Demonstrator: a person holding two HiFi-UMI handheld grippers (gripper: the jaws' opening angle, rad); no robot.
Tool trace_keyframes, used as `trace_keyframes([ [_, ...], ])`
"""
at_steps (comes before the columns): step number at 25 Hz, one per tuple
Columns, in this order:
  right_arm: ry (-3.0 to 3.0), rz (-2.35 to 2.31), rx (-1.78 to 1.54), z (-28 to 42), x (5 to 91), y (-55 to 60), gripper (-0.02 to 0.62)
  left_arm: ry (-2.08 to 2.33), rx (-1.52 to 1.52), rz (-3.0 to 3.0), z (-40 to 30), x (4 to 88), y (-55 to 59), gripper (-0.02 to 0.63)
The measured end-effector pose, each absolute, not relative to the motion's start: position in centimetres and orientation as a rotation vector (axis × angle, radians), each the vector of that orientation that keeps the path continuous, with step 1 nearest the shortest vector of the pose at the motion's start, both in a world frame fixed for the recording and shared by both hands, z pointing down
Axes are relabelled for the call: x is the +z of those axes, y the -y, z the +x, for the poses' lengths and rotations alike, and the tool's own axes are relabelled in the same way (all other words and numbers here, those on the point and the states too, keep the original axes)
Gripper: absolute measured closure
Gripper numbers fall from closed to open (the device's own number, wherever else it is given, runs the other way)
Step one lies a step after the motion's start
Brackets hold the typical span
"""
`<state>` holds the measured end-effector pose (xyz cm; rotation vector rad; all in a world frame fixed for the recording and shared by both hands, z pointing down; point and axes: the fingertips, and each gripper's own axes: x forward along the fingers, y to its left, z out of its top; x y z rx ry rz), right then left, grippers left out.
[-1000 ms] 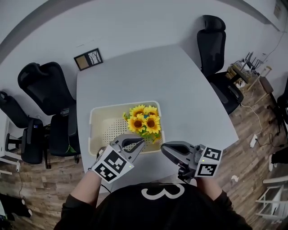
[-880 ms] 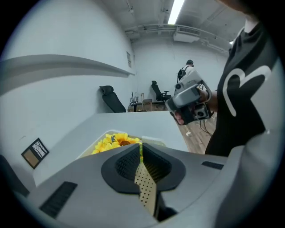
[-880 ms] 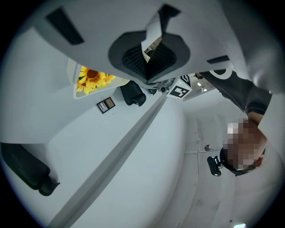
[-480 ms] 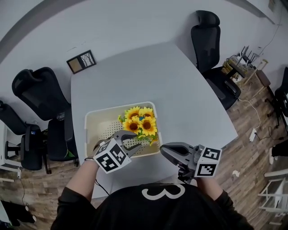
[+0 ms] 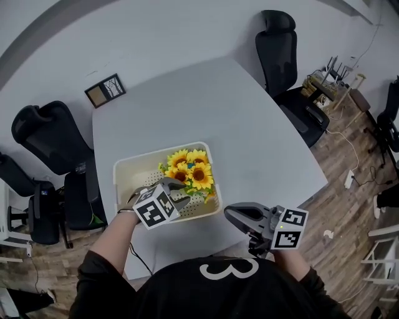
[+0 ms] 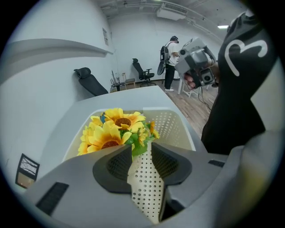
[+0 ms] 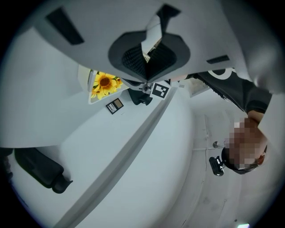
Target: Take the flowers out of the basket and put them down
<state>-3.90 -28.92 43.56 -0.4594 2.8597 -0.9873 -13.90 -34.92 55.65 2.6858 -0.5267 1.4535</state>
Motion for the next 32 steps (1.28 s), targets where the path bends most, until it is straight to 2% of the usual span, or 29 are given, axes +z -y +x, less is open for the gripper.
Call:
trace_keyframes([
  [11,-2.818,-0.541,-1.049,-1.9,45.1,28.2,0.588,0.559,1.704,2.694,-13.8,58.1,36.6,0.462],
  [32,-2.768,-0.639,-1.049,0.8,45.4,28.0,0.588,0.650,1.984,2.649,-14.0,61.8,39.2,0.476],
])
